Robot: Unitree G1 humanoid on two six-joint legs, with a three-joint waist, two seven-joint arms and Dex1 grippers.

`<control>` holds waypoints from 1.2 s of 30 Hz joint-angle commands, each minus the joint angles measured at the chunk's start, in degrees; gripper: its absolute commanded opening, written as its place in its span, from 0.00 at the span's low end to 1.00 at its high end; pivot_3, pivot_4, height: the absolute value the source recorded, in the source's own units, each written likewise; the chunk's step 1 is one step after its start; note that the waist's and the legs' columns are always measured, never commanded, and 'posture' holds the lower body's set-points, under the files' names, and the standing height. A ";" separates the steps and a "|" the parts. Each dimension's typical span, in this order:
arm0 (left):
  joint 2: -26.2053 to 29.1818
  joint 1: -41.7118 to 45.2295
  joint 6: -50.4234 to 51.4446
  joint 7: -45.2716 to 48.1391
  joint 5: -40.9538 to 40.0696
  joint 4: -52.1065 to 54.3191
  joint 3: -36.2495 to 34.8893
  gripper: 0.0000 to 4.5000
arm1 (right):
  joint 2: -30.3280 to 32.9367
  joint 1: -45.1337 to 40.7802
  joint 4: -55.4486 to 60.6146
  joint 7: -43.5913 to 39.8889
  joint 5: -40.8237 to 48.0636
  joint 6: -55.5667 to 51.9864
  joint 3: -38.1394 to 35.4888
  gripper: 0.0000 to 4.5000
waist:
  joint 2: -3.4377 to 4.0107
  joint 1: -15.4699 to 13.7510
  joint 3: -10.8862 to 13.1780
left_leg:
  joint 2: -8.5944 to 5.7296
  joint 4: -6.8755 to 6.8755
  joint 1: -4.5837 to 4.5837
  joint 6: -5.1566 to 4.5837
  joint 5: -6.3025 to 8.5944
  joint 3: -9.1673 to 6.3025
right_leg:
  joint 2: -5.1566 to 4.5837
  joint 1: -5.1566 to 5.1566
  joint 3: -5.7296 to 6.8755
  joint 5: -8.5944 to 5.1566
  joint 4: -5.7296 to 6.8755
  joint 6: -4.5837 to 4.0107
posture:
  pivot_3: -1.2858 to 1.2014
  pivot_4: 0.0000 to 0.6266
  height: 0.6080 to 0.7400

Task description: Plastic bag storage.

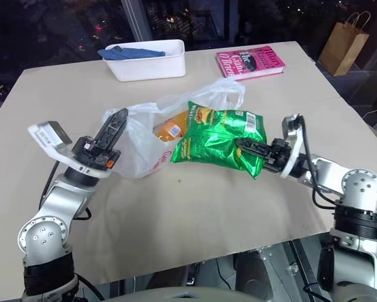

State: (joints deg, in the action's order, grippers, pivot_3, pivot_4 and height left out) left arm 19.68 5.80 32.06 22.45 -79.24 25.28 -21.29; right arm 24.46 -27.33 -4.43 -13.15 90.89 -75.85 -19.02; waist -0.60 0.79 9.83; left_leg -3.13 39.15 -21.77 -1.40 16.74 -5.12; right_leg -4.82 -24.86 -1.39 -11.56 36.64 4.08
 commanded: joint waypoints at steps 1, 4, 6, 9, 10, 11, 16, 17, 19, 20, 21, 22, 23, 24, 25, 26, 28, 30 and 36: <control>0.63 -1.14 -0.07 1.18 -2.12 2.79 -0.56 0.00 | -3.01 -5.12 -5.08 5.08 2.15 4.32 -0.64 0.01 | 0.01 0.06 0.00 | 0.00 0.00 0.01 0.00 0.00 0.02 | 0.00 0.00 -0.02 0.00 -0.01 0.00 | 0.52 0.24 1.00; 1.20 -1.90 0.15 1.45 -2.38 3.41 -0.50 0.00 | -5.10 -8.15 -7.94 7.36 3.06 5.55 -0.95 0.01 | 0.02 0.16 0.01 | 0.01 -0.01 0.01 0.00 0.00 0.05 | 0.00 -0.01 -0.05 0.00 -0.01 0.00 | 0.52 0.24 1.00; 1.54 -2.83 0.47 1.83 -2.36 4.01 -0.15 0.00 | -6.79 -10.92 -10.18 8.85 4.19 6.56 -1.34 0.01 | 0.02 0.07 0.01 | 0.03 -0.03 0.00 0.00 0.00 0.00 | 0.02 -0.02 -0.01 0.00 -0.01 0.00 | 0.52 0.24 1.00; 2.54 -4.67 1.39 3.67 -1.45 4.97 1.13 0.00 | -9.40 -14.41 -13.02 10.41 4.49 7.51 -0.88 0.01 | 0.02 0.16 0.01 | 0.03 -0.05 -0.01 0.00 0.00 0.02 | 0.02 -0.02 -0.03 0.00 -0.04 -0.01 | 0.52 0.24 1.00; 2.78 -5.19 1.68 4.30 -1.07 5.28 1.68 0.00 | -10.39 -15.20 -13.50 10.79 3.96 7.68 -0.35 0.01 | 0.03 0.28 0.01 | 0.04 -0.05 -0.01 -0.01 0.01 0.01 | 0.02 -0.02 -0.02 0.00 -0.07 -0.01 | 0.52 0.24 1.00; 3.00 -5.49 1.80 4.75 -0.84 5.40 2.04 0.00 | -11.11 -15.80 -13.89 11.06 3.47 7.74 -0.08 0.01 | 0.03 0.36 0.02 | 0.04 -0.08 0.00 -0.01 0.01 0.04 | 0.03 -0.02 -0.05 0.00 -0.08 -0.01 | 0.52 0.24 1.00; 2.78 -5.55 1.43 6.21 0.92 5.66 4.30 0.00 | -18.95 -20.62 -16.60 14.89 -4.02 11.30 3.80 0.01 | 0.06 0.69 0.02 | 0.09 -0.13 0.00 0.00 0.00 0.03 | 0.08 -0.05 -0.04 0.00 -0.08 -0.01 | 0.52 0.24 1.00; 2.62 -5.45 1.25 6.27 1.08 5.67 4.55 0.00 | -20.27 -21.29 -16.93 15.12 -6.80 12.23 5.03 0.01 | 0.06 0.77 0.02 | 0.10 -0.13 0.00 0.00 0.00 0.04 | 0.09 -0.08 -0.06 0.00 -0.06 -0.01 | 0.52 0.24 1.00; 2.31 -5.29 0.89 6.51 1.64 5.38 4.96 0.00 | -22.59 -22.89 -18.53 15.16 -13.25 15.00 7.91 0.01 | 0.06 1.00 0.02 | 0.10 -0.14 0.00 0.01 0.00 0.02 | 0.09 -0.09 -0.05 0.00 -0.06 -0.01 | 0.52 0.24 1.00; 2.20 -5.25 0.78 6.64 1.90 5.24 5.09 0.00 | -23.39 -23.58 -19.29 14.77 -16.02 16.17 8.91 0.01 | 0.06 1.14 0.02 | 0.10 -0.14 -0.01 0.01 0.00 0.03 | 0.09 -0.10 -0.05 0.00 -0.06 -0.01 | 0.52 0.24 1.00; 1.91 -5.32 0.55 6.72 2.25 5.26 5.32 0.00 | -24.33 -24.71 -20.12 13.45 -19.94 17.29 11.40 0.01 | 0.06 1.23 0.02 | 0.09 -0.14 -0.03 0.02 0.00 0.04 | 0.08 -0.13 -0.07 0.00 -0.06 -0.01 | 0.52 0.24 1.00; 1.72 -5.38 0.36 6.77 2.48 5.31 5.50 0.00 | -25.02 -25.47 -20.66 12.20 -22.84 17.92 12.95 0.01 | 0.06 1.30 0.02 | 0.07 -0.14 -0.05 0.02 0.00 0.05 | 0.08 -0.17 -0.07 0.00 -0.05 -0.01 | 0.52 0.24 1.00; 1.53 -5.31 0.15 6.88 2.65 5.19 5.60 0.00 | -26.01 -26.64 -20.94 10.41 -25.60 18.39 15.11 0.01 | 0.06 1.43 0.02 | 0.06 -0.15 -0.09 0.02 0.00 0.07 | 0.08 -0.21 -0.10 0.00 -0.03 -0.01 | 0.52 0.24 1.00; 1.43 -5.21 0.01 7.00 2.76 5.02 5.61 0.00 | -26.77 -27.51 -21.28 8.92 -27.73 18.76 16.42 0.01 | 0.06 1.49 0.02 | 0.05 -0.15 -0.12 0.02 -0.01 0.09 | 0.07 -0.28 -0.12 0.00 -0.01 -0.01 | 0.52 0.24 1.00; 1.41 -5.13 -0.07 7.16 2.95 4.82 5.60 0.00 | -27.50 -28.41 -20.95 7.16 -29.60 18.84 18.01 0.01 | 0.07 1.57 0.02 | 0.05 -0.15 -0.14 0.03 -0.01 0.10 | 0.08 -0.33 -0.13 0.00 0.00 -0.01 | 0.52 0.24 1.00; 1.33 -5.08 -0.17 7.26 3.10 4.70 5.61 0.00 | -28.24 -29.39 -20.53 6.25 -31.17 18.70 19.23 0.01 | 0.07 1.62 0.02 | 0.06 -0.16 -0.14 0.03 -0.01 0.11 | 0.08 -0.35 -0.14 0.00 0.03 -0.01 | 0.52 0.24 1.00; 1.25 -5.09 -0.35 7.45 3.41 4.53 5.62 0.00 | -28.71 -30.50 -19.65 4.23 -34.65 18.67 21.22 0.13 | 0.07 1.68 0.02 | 0.09 -0.22 -0.13 0.04 -0.01 0.12 | 0.10 -0.38 -0.15 0.00 0.05 -0.01 | 0.52 0.24 1.00; 1.03 -5.22 -0.63 7.54 3.90 4.50 5.69 0.00 | -27.82 -30.62 -19.01 2.22 -39.16 19.46 23.55 0.27 | 0.07 1.66 0.02 | 0.10 -0.25 -0.12 0.04 -0.01 0.13 | 0.11 -0.39 -0.15 0.00 0.05 -0.02 | 0.52 0.24 1.00; 0.50 -5.64 -1.41 7.38 4.16 4.43 5.35 0.00 | -20.53 -27.41 -11.41 -8.65 -46.99 19.86 28.36 0.94 | 0.07 1.41 0.02 | 0.01 -0.25 -0.17 0.04 -0.01 0.09 | 0.03 -0.39 -0.14 0.00 -0.02 -0.01 | 0.52 0.24 1.00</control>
State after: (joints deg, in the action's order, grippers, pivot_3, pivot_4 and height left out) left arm 20.23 0.26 31.68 29.14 -75.30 28.58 -15.24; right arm 1.61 -54.93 -20.18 -17.69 45.18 -56.89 9.21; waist -0.53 2.20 9.85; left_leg -3.13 38.90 -21.95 -1.37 16.74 -5.04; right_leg -4.80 -25.25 -1.52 -11.56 36.60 4.07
